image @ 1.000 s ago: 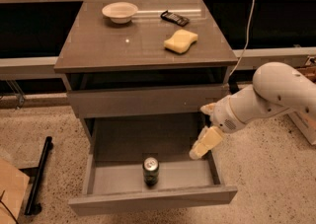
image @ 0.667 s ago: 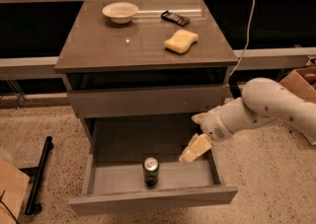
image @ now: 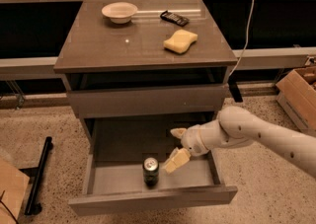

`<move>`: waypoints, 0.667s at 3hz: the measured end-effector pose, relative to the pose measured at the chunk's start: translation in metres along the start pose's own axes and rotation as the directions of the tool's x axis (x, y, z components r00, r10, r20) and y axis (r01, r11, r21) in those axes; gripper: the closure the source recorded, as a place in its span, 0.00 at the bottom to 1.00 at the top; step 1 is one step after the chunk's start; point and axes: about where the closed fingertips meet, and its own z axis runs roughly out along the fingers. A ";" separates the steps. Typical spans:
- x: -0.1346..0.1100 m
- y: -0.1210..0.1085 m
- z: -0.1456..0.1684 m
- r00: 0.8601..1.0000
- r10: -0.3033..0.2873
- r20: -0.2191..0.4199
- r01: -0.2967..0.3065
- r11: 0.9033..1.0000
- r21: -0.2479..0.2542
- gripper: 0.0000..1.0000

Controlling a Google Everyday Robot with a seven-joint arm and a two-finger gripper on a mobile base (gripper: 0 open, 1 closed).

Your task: Pick green can from middle drawer and place on counter

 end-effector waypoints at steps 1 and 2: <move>0.010 0.000 0.010 1.000 0.014 0.004 -0.014 1.000 -0.017 0.00; 0.019 -0.003 0.025 1.000 0.013 -0.009 -0.013 1.000 -0.002 0.00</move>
Offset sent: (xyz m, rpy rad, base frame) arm 0.0028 0.0157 -0.0597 -0.0424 -0.0010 -0.0275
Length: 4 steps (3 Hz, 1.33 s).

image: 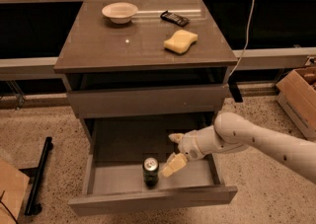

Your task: Pick green can from middle drawer and place on counter

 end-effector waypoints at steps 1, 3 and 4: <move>0.017 -0.017 0.027 1.000 -0.009 -0.002 0.009 1.000 0.025 0.00; 0.055 -0.048 0.089 0.995 0.045 0.090 -0.043 0.999 -0.024 0.00; 0.064 -0.050 0.125 0.983 0.088 0.163 -0.073 0.993 -0.096 0.05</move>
Offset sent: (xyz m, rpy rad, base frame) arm 0.0456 0.0295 -0.1219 0.0759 -0.0054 -0.0230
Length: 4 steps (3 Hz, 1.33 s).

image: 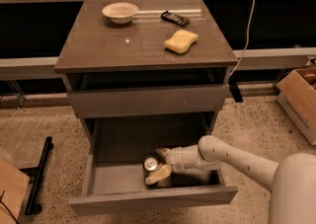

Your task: Pick green can from middle drawer and place on counter

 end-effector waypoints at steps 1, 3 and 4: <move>0.006 0.002 0.015 1.000 0.015 0.026 -0.014 0.999 -0.043 0.26; -0.017 0.020 0.005 0.997 -0.037 0.061 0.039 0.998 -0.039 0.73; -0.035 0.034 -0.013 0.997 -0.039 0.065 0.042 0.998 -0.036 1.00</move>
Offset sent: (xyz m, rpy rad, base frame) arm -0.0100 0.0099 0.0203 0.0799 -0.0402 0.0148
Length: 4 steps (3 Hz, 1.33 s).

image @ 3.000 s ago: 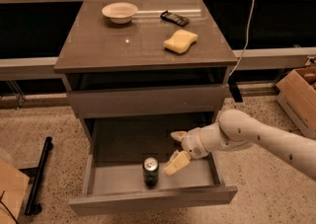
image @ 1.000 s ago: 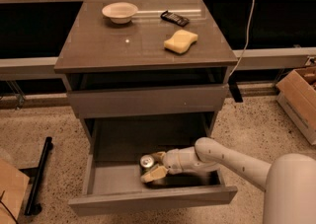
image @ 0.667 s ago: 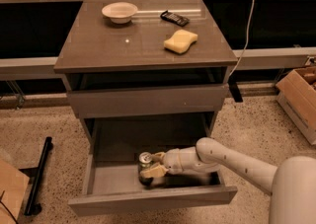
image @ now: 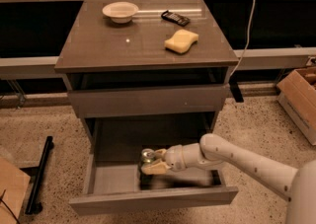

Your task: Pick green can from middle drawer and place on counter

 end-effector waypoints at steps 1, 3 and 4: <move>-0.028 0.027 -0.033 0.998 -0.005 -0.063 0.006 1.000 0.018 1.00; -0.097 0.103 -0.121 0.970 -0.026 -0.243 0.046 0.996 0.076 1.00; -0.182 0.118 -0.180 0.944 -0.100 -0.315 0.154 0.976 0.153 1.00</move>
Offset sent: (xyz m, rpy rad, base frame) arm -0.0594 -0.0933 0.2570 -0.3704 -0.1411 0.0339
